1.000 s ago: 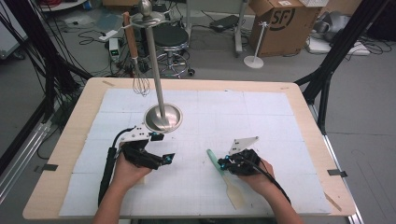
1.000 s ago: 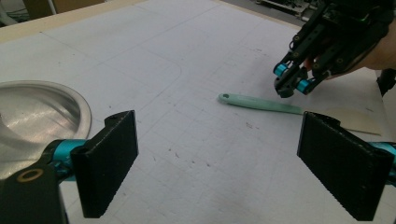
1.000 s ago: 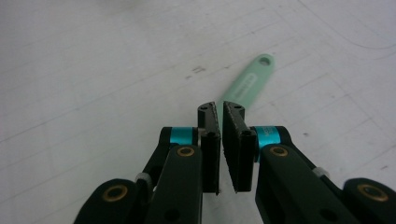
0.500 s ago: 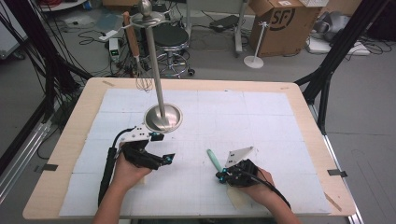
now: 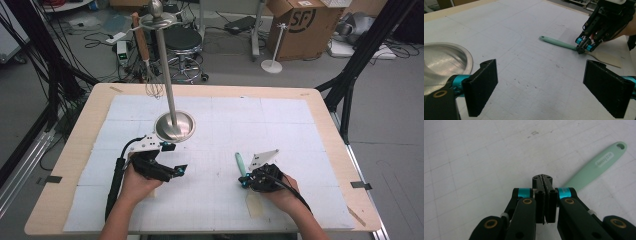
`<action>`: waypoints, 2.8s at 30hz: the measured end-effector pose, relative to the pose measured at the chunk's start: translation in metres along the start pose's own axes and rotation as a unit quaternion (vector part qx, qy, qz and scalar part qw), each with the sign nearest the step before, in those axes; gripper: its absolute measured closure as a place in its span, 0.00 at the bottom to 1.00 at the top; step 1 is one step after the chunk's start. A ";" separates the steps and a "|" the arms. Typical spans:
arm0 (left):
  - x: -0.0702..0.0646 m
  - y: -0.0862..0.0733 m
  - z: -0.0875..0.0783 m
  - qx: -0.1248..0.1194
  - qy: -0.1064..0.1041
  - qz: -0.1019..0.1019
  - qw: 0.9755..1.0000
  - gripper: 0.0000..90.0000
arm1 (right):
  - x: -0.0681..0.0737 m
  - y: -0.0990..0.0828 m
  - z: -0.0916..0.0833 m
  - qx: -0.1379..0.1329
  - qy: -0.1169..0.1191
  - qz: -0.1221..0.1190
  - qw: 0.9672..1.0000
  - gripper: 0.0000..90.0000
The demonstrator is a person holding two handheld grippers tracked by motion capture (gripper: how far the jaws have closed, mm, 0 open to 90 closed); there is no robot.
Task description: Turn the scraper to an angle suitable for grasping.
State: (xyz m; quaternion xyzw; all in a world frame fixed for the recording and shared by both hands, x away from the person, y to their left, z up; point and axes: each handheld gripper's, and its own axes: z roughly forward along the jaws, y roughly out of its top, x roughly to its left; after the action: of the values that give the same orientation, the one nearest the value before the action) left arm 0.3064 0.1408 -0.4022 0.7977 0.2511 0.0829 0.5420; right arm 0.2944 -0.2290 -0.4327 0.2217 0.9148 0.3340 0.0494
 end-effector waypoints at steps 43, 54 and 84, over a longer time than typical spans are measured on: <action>-0.001 0.001 0.002 0.002 0.001 0.001 1.000 0.15 | -0.054 -0.013 -0.025 -0.024 -0.095 0.083 0.992 0.99; 0.000 0.001 0.003 0.001 -0.001 0.000 1.000 0.15 | -0.064 -0.010 -0.011 -0.014 -0.104 0.093 0.990 1.00; 0.000 0.001 0.006 0.005 -0.004 0.002 1.000 0.15 | 0.001 0.034 0.023 0.004 -0.004 -0.048 0.999 0.99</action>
State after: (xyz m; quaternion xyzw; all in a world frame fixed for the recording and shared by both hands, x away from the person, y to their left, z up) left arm 0.3091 0.1358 -0.4032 0.8015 0.2473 0.0795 0.5387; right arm 0.3114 -0.1915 -0.4288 0.1796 0.9254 0.3268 0.0682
